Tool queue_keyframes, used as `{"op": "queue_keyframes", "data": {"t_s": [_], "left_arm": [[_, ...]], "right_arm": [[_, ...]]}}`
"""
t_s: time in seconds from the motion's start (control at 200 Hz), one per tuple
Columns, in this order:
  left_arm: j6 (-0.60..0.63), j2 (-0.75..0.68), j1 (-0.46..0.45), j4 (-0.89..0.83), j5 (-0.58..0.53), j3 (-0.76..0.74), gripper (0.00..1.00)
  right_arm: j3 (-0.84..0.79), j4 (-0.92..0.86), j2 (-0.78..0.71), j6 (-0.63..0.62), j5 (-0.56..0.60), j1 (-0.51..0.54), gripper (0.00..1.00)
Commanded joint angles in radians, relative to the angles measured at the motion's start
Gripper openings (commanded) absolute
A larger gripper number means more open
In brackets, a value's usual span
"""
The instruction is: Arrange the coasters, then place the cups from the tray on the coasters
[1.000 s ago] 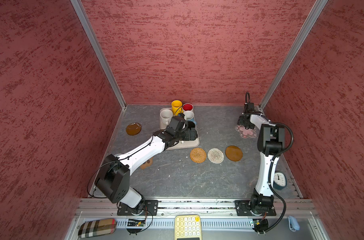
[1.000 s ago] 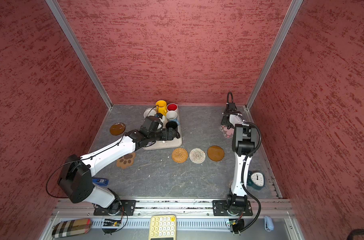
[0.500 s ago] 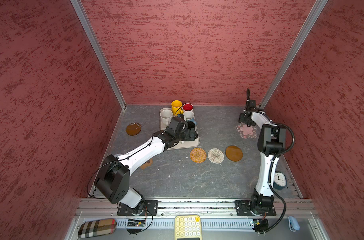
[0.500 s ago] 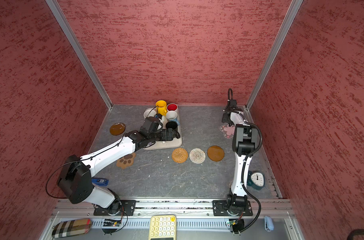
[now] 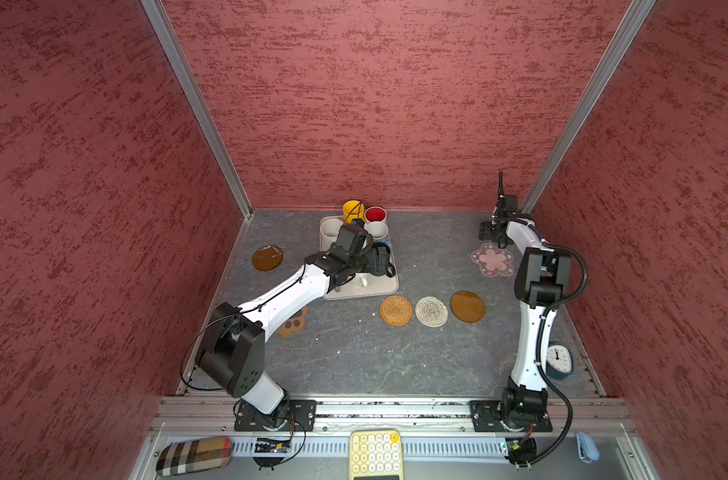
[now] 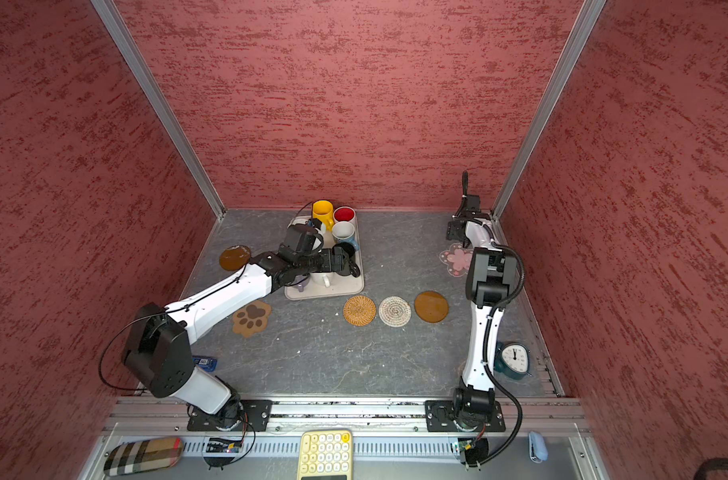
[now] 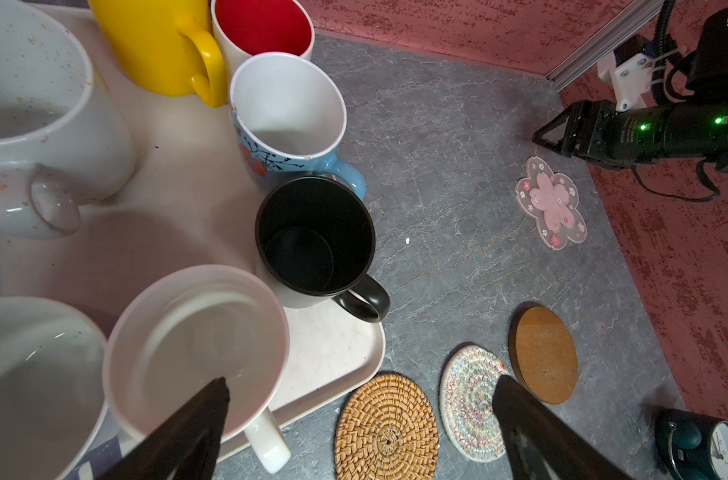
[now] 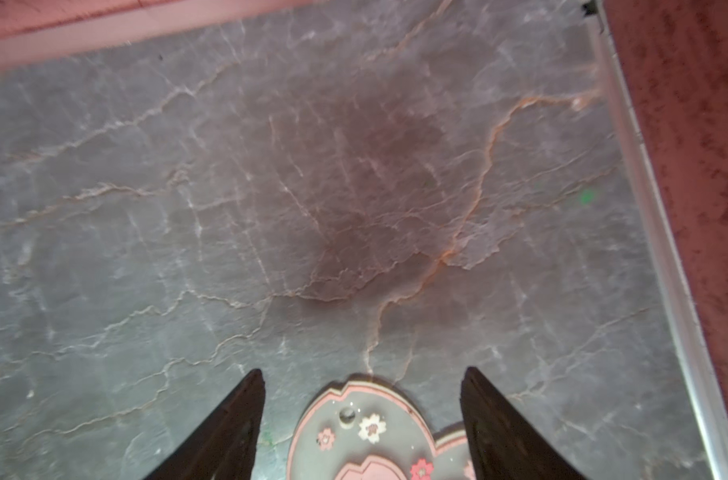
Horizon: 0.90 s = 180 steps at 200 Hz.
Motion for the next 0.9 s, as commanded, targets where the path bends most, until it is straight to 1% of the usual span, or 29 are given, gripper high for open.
{"op": "queue_keyframes", "data": {"t_s": [0.0, 0.115, 0.235, 0.446, 0.897], "left_arm": [[0.022, 0.017, 0.008, -0.020, 0.013, 0.027, 0.99], [0.021, 0.022, 0.010, -0.017, 0.017, 0.027, 0.99], [0.016, 0.021, 0.012, -0.011, 0.021, 0.019, 1.00], [0.005, 0.008, 0.011, 0.003, 0.027, -0.001, 1.00], [-0.034, -0.064, -0.006, 0.067, 0.031, -0.103, 1.00]], "right_arm": [[0.037, -0.024, 0.034, -0.031, -0.034, -0.003, 0.75], [0.031, -0.028, 0.044, -0.029, -0.035, -0.003, 0.75], [0.012, -0.026, 0.048, -0.024, -0.010, -0.002, 0.76], [-0.052, -0.003, 0.019, -0.024, 0.018, -0.003, 0.75], [-0.307, 0.117, -0.119, -0.077, 0.058, -0.003, 0.76]]}}
